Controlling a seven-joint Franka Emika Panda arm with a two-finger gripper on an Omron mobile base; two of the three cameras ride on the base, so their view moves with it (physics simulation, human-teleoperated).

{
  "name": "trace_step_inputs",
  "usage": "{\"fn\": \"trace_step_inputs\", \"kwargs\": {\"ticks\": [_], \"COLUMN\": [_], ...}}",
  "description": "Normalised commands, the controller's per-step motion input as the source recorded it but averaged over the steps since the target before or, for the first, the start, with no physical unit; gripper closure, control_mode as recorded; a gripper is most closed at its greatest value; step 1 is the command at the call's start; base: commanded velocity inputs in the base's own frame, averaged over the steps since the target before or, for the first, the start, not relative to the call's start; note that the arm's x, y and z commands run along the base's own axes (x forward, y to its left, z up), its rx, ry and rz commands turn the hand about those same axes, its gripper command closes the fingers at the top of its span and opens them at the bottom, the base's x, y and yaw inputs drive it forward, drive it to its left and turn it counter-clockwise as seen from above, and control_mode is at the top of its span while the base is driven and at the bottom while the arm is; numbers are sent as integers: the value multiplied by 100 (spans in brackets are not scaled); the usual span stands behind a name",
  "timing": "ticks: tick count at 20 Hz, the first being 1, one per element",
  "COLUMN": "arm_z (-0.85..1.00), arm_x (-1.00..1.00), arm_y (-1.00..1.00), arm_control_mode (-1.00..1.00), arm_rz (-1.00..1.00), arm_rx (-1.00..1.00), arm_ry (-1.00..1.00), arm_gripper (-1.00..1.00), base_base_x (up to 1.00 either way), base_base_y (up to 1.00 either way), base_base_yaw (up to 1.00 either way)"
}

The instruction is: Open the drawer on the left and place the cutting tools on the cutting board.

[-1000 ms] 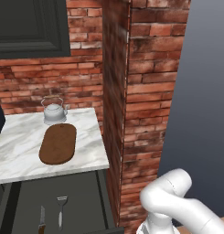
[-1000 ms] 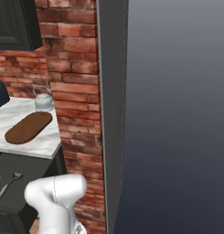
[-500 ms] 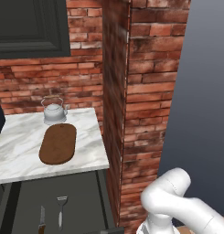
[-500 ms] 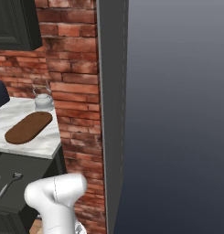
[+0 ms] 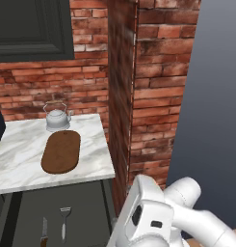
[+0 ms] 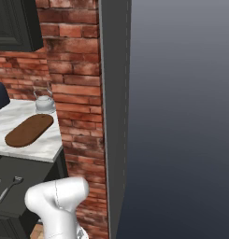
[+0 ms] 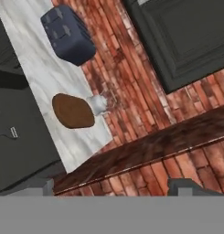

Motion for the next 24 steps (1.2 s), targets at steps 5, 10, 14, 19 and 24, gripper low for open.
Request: {"fn": "trace_step_inputs", "kwargs": {"ticks": [5,10,14,19,24], "arm_z": [33,6,5,0,-16], "arm_x": [83,78,56,32,37], "arm_y": [-39,-22,-6,-11,0], "arm_control_mode": [-100,-100,-100,-100,-100], "arm_rz": [0,-4,-2,0,-1], "arm_rx": [13,20,26,7,-2], "arm_ry": [16,29,41,79,92], "arm_gripper": [-100,-100,-100,-100,-100], "base_base_x": [0,0,0,0,0], "base_base_y": [0,0,0,0,0], "base_base_yaw": [0,0,0,0,0]}}
